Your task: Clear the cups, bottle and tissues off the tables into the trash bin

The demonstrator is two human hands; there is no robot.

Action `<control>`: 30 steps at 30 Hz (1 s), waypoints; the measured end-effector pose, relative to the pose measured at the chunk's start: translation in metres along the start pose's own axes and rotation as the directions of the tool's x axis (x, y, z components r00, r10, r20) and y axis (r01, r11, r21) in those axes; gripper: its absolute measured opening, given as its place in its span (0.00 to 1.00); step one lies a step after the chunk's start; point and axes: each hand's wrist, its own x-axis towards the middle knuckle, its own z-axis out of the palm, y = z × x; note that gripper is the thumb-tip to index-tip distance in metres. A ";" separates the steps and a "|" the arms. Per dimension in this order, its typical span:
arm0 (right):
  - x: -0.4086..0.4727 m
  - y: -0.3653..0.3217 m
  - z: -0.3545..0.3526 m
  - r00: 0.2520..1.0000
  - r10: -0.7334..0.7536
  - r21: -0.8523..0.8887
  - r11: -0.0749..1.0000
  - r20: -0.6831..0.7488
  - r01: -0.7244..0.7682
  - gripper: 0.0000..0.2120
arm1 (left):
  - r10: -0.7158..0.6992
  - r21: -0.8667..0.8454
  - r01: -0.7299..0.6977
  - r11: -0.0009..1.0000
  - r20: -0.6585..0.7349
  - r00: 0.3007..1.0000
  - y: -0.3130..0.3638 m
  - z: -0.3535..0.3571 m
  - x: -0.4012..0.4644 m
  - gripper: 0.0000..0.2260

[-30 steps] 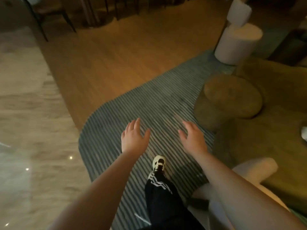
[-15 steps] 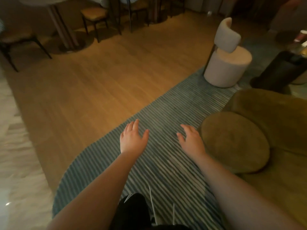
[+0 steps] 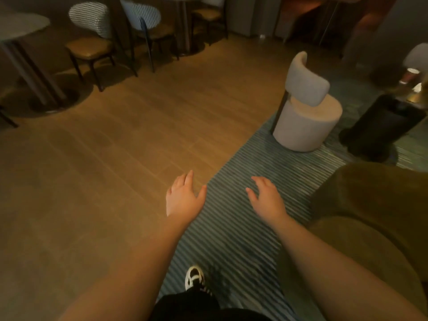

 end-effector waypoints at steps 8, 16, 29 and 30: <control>0.181 -0.037 -0.017 0.998 0.044 0.018 0.999 -0.046 -0.043 0.22 | 0.024 0.005 -0.024 1.000 0.030 0.999 0.014 -0.018 0.194 0.30; 0.378 -0.003 -0.027 0.994 0.076 0.047 0.996 -0.078 -0.072 0.22 | 0.059 0.041 -0.063 0.997 0.084 0.995 0.046 0.027 0.397 0.30; 0.754 0.084 -0.158 0.974 0.199 0.007 0.980 -0.111 -0.199 0.24 | 0.157 0.031 -0.159 0.987 0.063 0.986 0.231 0.060 0.791 0.29; 0.775 0.090 -0.167 0.972 0.207 0.015 0.978 -0.108 -0.207 0.25 | 0.163 0.030 -0.165 0.986 0.070 0.984 0.243 0.065 0.812 0.29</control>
